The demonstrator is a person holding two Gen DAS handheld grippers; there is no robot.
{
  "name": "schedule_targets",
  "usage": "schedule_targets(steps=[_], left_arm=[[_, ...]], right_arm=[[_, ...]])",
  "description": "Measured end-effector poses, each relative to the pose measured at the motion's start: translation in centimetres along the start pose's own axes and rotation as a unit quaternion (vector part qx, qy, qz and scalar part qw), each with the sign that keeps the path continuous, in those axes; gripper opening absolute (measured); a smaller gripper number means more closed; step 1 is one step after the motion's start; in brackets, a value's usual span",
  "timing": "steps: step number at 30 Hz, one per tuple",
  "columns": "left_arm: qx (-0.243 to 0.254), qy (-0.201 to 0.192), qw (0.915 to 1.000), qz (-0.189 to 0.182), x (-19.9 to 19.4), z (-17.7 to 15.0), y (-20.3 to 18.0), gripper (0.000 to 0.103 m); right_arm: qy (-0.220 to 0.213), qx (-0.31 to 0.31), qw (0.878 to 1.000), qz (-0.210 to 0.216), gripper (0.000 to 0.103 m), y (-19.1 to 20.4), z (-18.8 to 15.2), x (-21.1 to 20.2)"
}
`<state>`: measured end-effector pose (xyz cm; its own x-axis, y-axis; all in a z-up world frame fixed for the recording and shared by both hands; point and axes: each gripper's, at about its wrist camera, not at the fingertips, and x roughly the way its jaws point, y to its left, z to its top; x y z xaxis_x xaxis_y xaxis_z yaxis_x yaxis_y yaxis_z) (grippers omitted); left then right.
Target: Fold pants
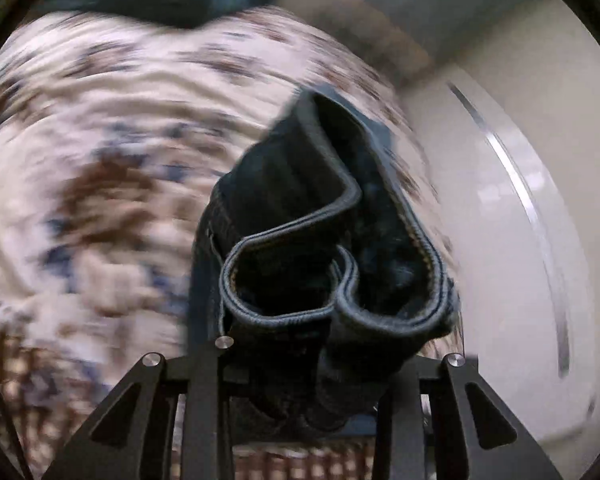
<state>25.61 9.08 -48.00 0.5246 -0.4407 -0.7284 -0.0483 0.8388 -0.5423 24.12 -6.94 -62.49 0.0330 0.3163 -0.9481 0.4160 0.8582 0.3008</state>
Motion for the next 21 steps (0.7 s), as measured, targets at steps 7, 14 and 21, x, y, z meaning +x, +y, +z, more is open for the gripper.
schedule_targets(steps=[7, 14, 21], left_arm=[[0.123, 0.122, 0.9838, -0.044, 11.6, -8.3, -13.5, 0.027], [0.213, 0.177, 0.9596, 0.051, 19.4, -14.0, -17.1, 0.031], [0.21, 0.22, 0.952, 0.038, 16.3, -14.5, -20.8, 0.096]], right_arm=[[-0.025, 0.073, 0.996, -0.033, 0.093, -11.7, 1.4, -3.9], [-0.005, 0.132, 0.991, -0.032, 0.093, -22.2, 2.7, -5.5], [-0.011, 0.129, 0.991, 0.04, 0.093, -26.7, 4.6, -8.2]])
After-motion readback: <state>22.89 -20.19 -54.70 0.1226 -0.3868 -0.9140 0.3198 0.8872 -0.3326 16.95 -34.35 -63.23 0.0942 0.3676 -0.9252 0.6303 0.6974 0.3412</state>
